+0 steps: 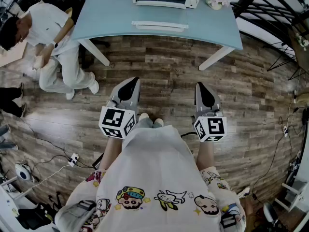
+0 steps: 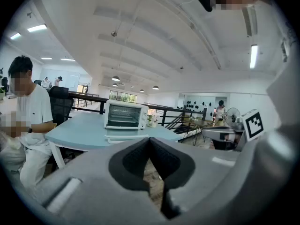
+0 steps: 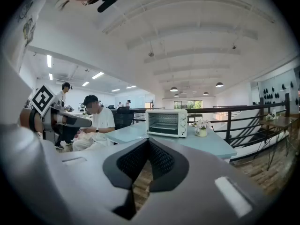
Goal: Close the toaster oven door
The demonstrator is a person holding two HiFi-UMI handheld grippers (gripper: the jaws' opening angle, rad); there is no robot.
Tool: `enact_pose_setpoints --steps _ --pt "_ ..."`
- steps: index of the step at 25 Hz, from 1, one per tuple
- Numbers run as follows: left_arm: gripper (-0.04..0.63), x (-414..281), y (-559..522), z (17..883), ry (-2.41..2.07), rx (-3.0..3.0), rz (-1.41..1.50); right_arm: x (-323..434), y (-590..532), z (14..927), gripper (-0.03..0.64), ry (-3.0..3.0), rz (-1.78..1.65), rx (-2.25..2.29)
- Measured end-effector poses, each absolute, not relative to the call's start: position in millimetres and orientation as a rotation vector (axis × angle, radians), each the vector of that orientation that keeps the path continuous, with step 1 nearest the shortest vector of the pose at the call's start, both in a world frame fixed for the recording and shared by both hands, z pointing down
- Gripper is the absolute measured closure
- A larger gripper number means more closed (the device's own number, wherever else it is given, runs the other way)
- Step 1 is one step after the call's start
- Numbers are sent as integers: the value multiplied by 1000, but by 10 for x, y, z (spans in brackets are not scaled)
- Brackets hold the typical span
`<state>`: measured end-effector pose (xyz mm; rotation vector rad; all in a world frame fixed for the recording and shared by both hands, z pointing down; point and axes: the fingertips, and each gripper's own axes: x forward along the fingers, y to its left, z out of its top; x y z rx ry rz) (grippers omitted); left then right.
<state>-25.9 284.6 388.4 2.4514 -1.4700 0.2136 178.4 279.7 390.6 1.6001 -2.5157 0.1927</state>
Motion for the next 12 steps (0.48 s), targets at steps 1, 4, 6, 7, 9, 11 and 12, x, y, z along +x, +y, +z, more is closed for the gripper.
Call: enact_pose_setpoints --steps 1,4,6,7,9,11,12 --pt "595 -240 2868 3869 -1477 2453 209 1809 2823 3900 609 -2520 191 1600" --pt "595 -187 2933 3835 -1495 2456 192 1867 2891 3882 609 -2533 178 1593" --pt "595 -161 2969 3819 -1505 2455 182 1882 2924 3868 609 -2543 169 1583" --pt "595 -150 2983 3807 -1511 2455 177 1887 2936 3859 609 -2548 165 1576" --pt "595 -134 3003 3777 -1521 2454 165 1893 2950 3845 608 -2551 156 1565" --pt "592 -137 3000 3756 -1527 2452 153 1885 2945 3839 604 -2559 156 1558" --pt "591 -146 2989 3754 -1532 2449 148 1871 2935 3840 599 -2566 159 1552"
